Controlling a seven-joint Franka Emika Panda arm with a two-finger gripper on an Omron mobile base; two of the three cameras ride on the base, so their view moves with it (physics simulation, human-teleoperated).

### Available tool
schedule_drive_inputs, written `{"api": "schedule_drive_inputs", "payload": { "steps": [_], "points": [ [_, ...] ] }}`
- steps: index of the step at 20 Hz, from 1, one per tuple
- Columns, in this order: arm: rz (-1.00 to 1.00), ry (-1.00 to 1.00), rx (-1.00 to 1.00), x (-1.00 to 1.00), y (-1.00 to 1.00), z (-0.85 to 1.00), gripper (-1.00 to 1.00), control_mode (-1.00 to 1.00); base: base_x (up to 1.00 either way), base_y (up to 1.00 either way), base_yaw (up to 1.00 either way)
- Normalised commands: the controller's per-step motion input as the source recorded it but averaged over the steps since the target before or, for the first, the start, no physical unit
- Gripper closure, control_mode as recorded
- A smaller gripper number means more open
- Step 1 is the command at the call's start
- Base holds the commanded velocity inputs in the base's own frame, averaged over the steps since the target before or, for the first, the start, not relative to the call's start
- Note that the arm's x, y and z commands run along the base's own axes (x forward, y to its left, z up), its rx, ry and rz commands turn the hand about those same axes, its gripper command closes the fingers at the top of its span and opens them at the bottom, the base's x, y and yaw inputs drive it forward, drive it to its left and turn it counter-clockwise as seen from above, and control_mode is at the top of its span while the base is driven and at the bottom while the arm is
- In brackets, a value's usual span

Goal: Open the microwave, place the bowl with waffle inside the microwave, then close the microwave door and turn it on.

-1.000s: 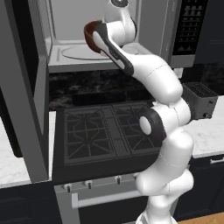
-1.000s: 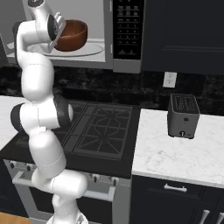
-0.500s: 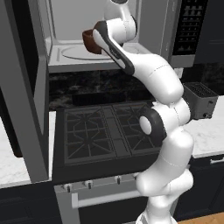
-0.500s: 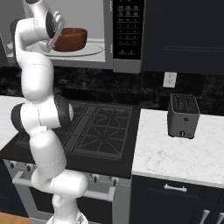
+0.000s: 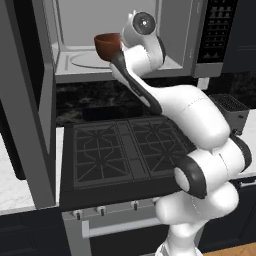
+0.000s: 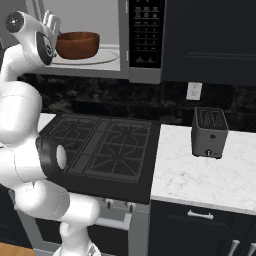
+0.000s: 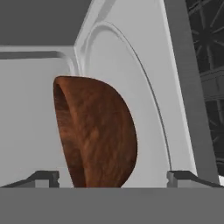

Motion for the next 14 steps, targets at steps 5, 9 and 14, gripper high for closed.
{"api": "schedule_drive_inputs", "payload": {
  "steps": [5,9,14],
  "points": [
    [-0.05,-0.11,0.08,-1.0,-0.15,0.57,-1.0,-1.0,0.0,0.0,0.0],
    [-0.03,-0.01,0.06,-1.0,-0.24,0.79,-1.0,-1.0,0.0,0.0,0.0],
    [0.0,0.12,0.0,-1.0,-0.17,0.61,-1.0,-1.0,0.0,0.0,0.0]
  ]
}}
